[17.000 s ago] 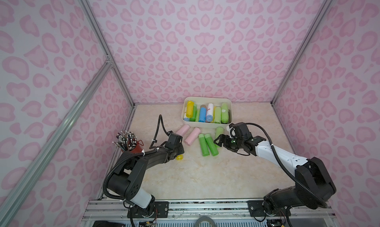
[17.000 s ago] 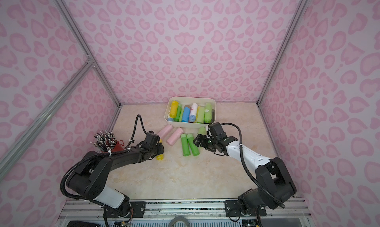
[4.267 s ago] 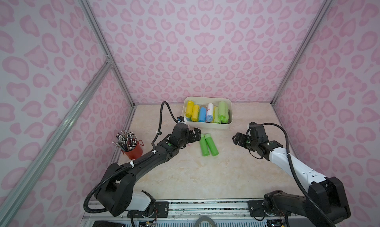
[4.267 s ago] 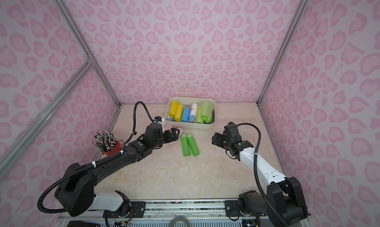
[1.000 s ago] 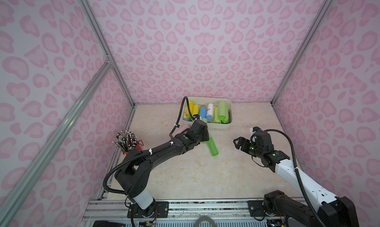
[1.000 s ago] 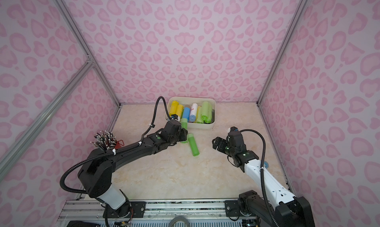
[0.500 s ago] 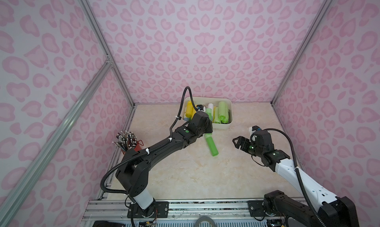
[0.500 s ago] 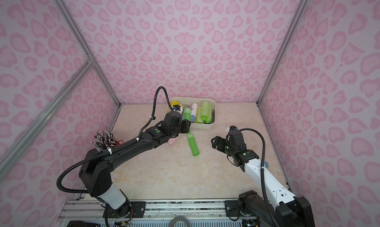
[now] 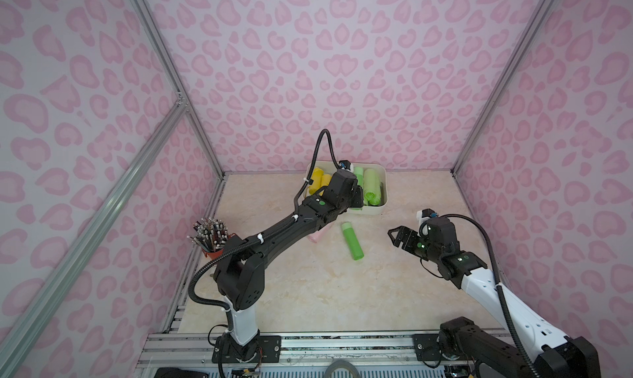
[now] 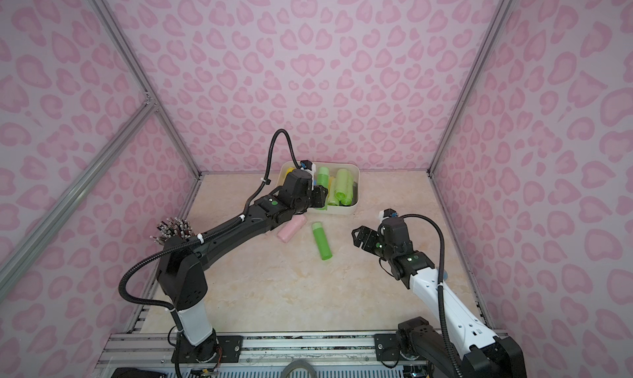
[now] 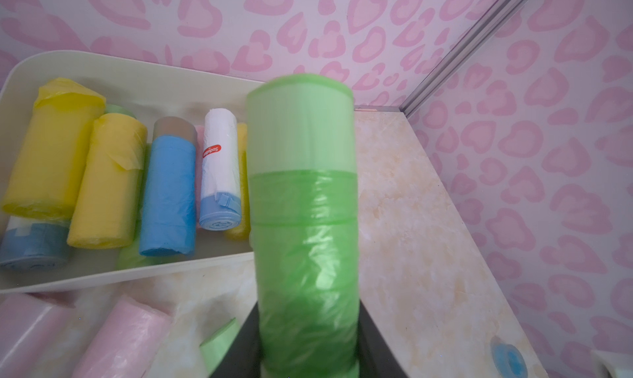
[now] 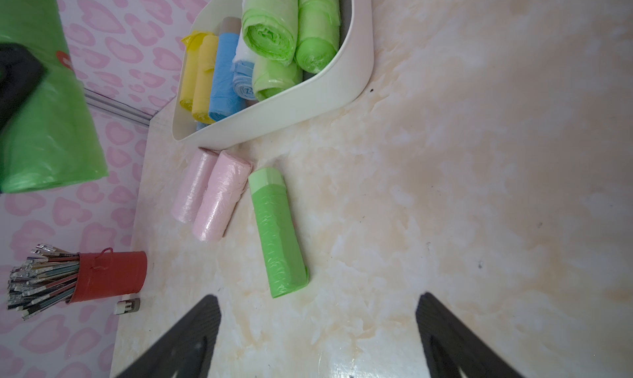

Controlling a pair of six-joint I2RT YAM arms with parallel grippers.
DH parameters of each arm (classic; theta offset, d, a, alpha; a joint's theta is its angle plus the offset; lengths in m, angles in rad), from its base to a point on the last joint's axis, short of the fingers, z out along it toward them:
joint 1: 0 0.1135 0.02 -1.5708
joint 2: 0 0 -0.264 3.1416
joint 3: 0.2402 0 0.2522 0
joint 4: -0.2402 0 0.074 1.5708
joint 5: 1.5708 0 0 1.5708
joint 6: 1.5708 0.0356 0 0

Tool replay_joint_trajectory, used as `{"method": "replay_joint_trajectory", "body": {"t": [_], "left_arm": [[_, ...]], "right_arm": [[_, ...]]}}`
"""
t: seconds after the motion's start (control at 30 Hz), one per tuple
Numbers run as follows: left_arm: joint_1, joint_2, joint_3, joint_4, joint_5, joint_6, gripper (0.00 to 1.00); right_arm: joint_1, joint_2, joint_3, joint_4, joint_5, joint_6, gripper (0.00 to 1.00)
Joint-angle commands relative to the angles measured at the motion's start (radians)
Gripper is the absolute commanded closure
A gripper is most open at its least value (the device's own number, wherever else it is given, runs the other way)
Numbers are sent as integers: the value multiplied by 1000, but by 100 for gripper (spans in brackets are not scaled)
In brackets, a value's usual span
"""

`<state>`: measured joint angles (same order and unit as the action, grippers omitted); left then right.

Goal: Put the roll of trash bags into the storage box
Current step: Pick up the roll of trash bags from the center of the board, then place the roll of trash bags in the storage box.

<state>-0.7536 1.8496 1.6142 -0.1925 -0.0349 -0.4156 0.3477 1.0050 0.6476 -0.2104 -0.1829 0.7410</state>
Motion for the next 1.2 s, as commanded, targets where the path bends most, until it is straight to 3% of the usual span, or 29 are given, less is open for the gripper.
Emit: {"method": "replay_joint_trajectory", "body": {"t": [0.0, 0.73, 1.17], "left_arm": [[12, 21, 42, 2, 16, 32, 73], [97, 304, 481, -207, 79, 77, 75], [123, 436, 637, -246, 86, 70, 77]], "right_arm": [[0, -2, -8, -9, -3, 11, 10], [0, -6, -29, 17, -26, 52, 10], [0, -34, -36, 8, -26, 57, 10]]}}
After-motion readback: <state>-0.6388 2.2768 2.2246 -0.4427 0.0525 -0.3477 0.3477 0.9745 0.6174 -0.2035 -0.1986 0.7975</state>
